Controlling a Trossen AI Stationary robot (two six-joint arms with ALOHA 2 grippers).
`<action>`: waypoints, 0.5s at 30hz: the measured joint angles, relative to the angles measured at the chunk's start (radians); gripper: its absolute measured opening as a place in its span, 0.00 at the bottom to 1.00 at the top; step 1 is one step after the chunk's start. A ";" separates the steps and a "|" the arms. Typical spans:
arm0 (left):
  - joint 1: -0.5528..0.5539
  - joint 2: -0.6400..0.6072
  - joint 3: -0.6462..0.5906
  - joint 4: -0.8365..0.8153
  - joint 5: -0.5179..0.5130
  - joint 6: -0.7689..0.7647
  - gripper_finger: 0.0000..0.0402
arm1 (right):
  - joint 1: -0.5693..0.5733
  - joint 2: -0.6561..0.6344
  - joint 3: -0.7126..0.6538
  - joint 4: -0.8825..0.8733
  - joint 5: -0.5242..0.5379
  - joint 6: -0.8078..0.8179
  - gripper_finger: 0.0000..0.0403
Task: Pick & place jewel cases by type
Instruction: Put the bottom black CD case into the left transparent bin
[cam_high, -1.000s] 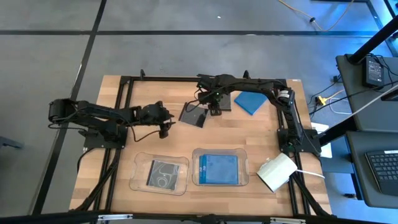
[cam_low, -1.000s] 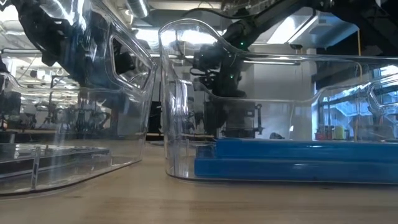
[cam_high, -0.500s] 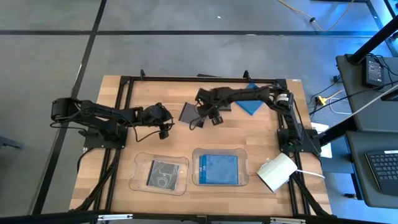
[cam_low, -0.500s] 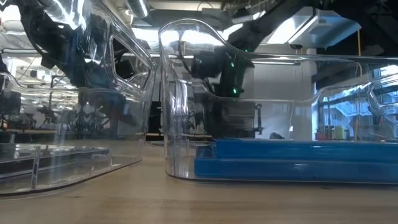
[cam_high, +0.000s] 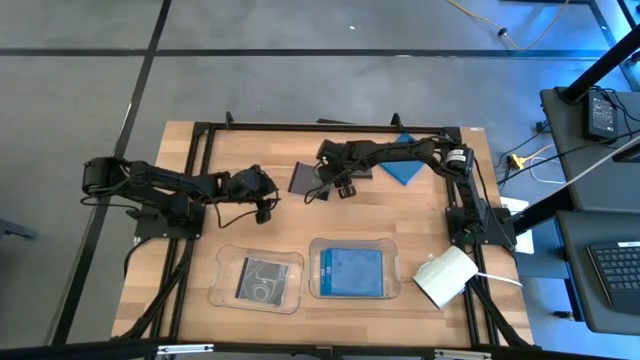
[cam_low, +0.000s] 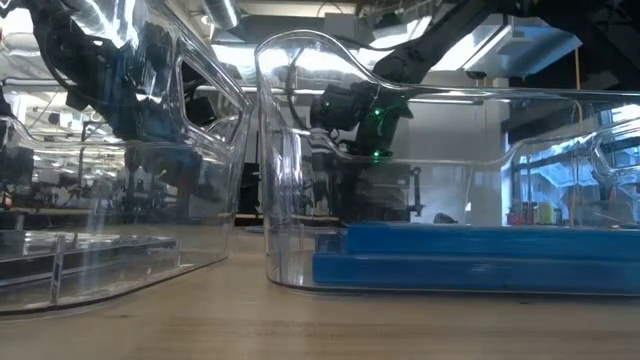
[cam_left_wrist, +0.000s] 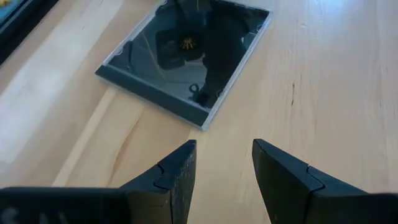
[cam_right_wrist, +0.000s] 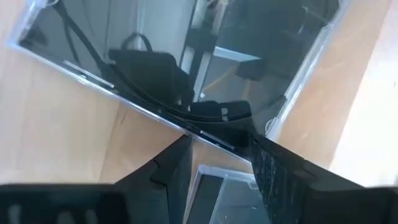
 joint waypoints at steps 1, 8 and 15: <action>0.000 0.000 0.000 0.000 -0.002 0.017 0.39 | 0.001 0.000 0.000 0.007 -0.018 0.025 0.40; -0.001 0.000 0.000 -0.002 -0.058 0.263 0.39 | 0.010 0.002 0.000 0.017 -0.043 0.176 0.41; 0.001 0.005 0.000 -0.003 -0.160 0.338 0.39 | 0.011 0.002 0.000 0.020 -0.049 0.176 0.41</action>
